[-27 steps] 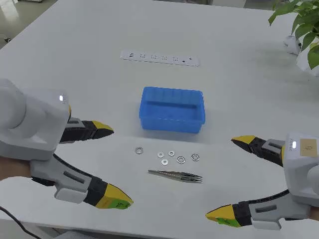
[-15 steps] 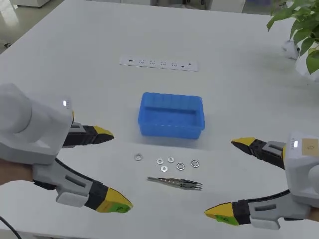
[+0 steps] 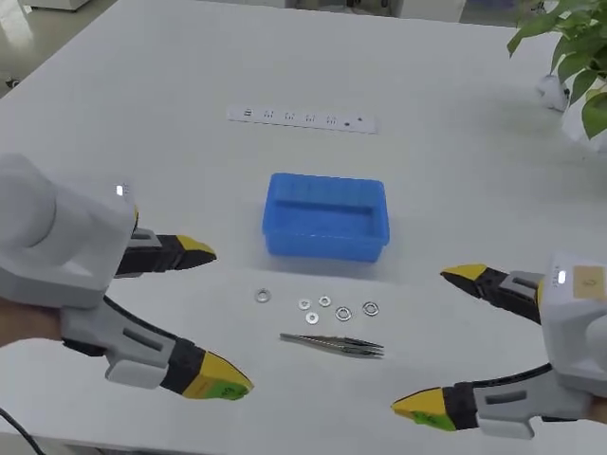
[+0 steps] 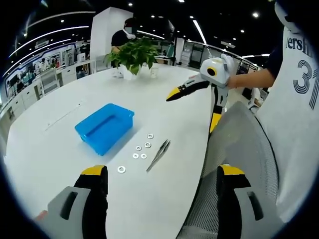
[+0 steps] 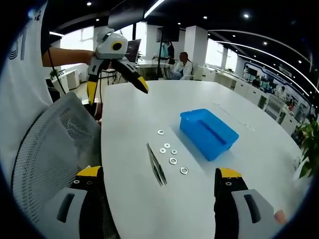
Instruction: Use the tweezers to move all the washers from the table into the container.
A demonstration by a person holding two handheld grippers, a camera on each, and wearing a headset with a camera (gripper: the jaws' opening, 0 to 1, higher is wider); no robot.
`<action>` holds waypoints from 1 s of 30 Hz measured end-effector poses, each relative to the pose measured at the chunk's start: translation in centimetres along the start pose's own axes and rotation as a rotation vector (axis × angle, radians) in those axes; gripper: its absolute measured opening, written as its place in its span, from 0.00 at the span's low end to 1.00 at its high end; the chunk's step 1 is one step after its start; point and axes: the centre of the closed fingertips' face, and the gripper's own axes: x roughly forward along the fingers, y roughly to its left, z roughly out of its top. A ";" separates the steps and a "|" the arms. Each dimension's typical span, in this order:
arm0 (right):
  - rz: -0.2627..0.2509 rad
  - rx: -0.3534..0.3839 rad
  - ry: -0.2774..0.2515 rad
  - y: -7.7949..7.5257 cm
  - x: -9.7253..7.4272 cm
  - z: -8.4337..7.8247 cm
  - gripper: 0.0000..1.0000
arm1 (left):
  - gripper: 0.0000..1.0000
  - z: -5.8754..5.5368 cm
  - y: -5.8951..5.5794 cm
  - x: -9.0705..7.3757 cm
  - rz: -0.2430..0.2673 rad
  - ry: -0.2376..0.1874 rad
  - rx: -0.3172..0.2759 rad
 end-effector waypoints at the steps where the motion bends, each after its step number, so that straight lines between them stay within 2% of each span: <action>1: -0.001 0.001 0.000 0.0 0.0 0.0 0.92 | 0.96 -0.1 0.0 0.0 0.000 0.005 0.000; 9: 0.002 0.006 0.004 0.0 0.2 -0.2 0.91 | 0.96 -1.0 -0.3 0.5 -0.017 0.023 -0.009; 30: 0.009 0.014 0.018 -0.5 0.9 -0.5 0.89 | 0.94 -1.6 0.1 1.1 -0.037 0.030 -0.037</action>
